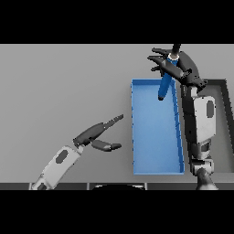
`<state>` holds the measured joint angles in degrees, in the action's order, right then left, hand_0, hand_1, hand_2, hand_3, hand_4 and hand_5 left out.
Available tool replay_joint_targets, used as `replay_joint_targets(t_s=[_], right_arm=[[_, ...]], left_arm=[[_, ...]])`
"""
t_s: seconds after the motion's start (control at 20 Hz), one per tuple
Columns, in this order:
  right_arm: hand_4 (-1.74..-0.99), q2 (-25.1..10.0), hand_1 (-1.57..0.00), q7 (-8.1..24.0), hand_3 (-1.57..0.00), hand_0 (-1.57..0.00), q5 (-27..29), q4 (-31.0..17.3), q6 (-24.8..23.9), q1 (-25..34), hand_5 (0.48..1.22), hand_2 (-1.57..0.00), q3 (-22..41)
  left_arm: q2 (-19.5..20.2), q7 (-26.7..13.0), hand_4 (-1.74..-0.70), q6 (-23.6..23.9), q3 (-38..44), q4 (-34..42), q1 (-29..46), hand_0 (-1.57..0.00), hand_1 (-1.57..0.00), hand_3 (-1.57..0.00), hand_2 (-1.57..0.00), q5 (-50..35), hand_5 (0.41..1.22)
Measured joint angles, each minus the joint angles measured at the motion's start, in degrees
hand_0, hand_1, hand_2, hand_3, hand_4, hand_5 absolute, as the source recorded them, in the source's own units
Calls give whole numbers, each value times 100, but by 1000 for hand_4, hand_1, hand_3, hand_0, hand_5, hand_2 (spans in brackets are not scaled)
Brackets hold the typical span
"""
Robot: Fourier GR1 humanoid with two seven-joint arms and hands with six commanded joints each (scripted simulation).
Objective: Pick up the blue pipe and place it into the blue bin.
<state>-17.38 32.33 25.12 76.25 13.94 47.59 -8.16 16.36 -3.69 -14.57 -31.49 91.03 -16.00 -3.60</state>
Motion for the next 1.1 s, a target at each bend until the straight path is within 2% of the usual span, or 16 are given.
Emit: replay_joint_targets(t_s=[0.15,0.25,0.35,0.4,0.5,0.55,0.65,0.7,0.8,0.9,0.95,1.1], right_arm=[[-1499,63,-1571,260,-1571,-1571,-265,107,-190,-627,1221,-1571,-12],[-1499,5,-1571,260,-1571,-1571,-315,-30,-622,-936,1221,-1571,231],[-1586,-265,-1571,260,-1080,-1571,-203,-86,-886,-1224,1221,-1571,560],[-1569,-345,-1571,260,-1178,-1571,-123,-93,-1001,-1348,1221,-1571,770],[-1631,-616,-1571,260,-852,-1571,93,-110,-1189,-1625,1221,-1571,1327],[-1653,-828,-1571,261,-693,-1571,189,-131,-1327,-1726,1205,-1571,1608],[-1583,-1164,-1571,261,-1009,-1571,552,-250,-1661,-1727,1199,-1571,2195],[-1534,-1334,-1382,261,-807,-1465,854,-270,-1911,-1784,1190,-1333,2584],[-1404,-1692,-884,259,-516,-937,1825,-539,-2394,-1582,1159,-853,3333],[-1302,-2086,-566,259,-330,-599,2712,-642,-2677,-1293,1182,-545,4021],[-1264,-2223,-452,261,-264,-479,2956,-579,-2719,-1217,1139,-436,4238],[-1204,-2483,-231,262,-135,-246,2603,-284,-2296,-1058,1002,-223,4790]], left_arm=[[59,14,-828,-34,-7,120,43,1,1,1,1,-42,469],[7,-102,-829,-15,-10,82,21,1,1,1,1,-51,470],[19,-20,-826,-18,-16,159,66,1,1,1,1,-77,470],[9,-74,-827,-11,-31,154,80,1,1,1,1,-72,471],[-73,-178,-827,24,-66,99,20,1,1,1,1,-32,474],[-26,-105,-826,14,-41,70,21,1,1,1,1,-14,475],[-54,-111,-827,-19,-76,10,20,1,1,1,1,2,474],[-99,-87,-829,3,-102,59,14,1,1,1,1,4,474],[-96,-148,-829,30,-114,150,39,1,1,1,1,-7,476],[-97,-248,-828,46,-91,136,-28,1,1,1,1,-3,476],[-79,-150,-826,34,-117,134,35,1,1,1,1,25,477],[-66,-166,-829,24,-79,140,-8,1,1,1,1,-23,477]])
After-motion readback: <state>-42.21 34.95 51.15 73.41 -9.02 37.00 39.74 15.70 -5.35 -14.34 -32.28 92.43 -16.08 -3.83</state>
